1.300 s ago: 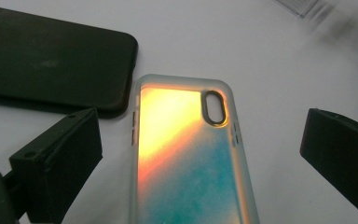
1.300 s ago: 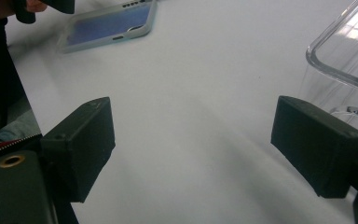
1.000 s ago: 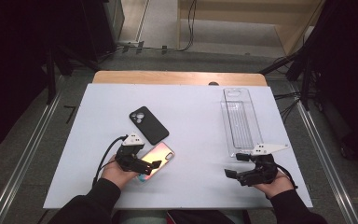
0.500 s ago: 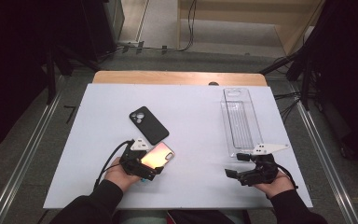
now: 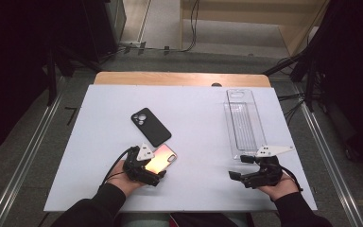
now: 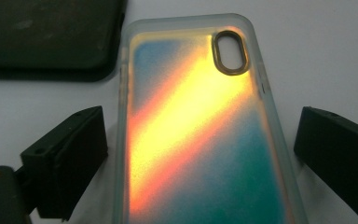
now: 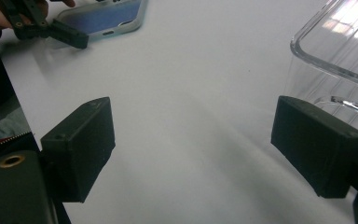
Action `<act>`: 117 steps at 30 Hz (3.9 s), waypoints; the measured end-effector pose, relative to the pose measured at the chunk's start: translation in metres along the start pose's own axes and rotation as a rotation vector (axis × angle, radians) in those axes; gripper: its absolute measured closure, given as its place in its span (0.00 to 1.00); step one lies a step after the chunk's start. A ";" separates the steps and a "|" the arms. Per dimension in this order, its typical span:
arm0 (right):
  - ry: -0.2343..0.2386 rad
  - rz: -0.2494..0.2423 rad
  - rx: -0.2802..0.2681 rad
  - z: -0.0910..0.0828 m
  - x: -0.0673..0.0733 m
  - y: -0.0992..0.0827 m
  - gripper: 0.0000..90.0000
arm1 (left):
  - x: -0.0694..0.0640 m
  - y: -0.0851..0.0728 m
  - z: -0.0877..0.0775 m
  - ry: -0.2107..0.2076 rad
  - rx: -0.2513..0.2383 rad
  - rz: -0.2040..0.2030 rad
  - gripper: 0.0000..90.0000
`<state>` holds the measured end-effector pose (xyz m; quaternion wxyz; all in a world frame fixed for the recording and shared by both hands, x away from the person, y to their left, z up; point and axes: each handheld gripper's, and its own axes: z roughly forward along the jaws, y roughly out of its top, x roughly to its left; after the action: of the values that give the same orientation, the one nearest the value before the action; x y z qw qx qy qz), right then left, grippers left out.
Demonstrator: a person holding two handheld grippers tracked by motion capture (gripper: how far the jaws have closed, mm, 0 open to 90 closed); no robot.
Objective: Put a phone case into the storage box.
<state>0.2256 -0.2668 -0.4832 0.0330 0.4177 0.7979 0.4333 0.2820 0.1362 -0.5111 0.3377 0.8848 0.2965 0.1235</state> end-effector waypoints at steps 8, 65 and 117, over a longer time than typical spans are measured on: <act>0.001 0.001 -0.003 0.000 0.000 0.000 0.13 | 0.001 -0.001 -0.003 0.010 -0.008 -0.012 0.16; 0.028 0.079 -0.072 -0.003 0.010 0.017 0.13 | -0.009 0.056 -0.038 -0.035 -0.243 -0.220 0.19; 0.093 0.220 -0.110 0.049 0.047 0.103 0.14 | -0.045 0.046 -0.008 0.146 -0.477 -0.250 0.19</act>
<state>0.2814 -0.1736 -0.4245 -0.0288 0.4799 0.7229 0.4963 0.2633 0.0850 -0.4750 0.5270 0.7255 0.3894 0.2104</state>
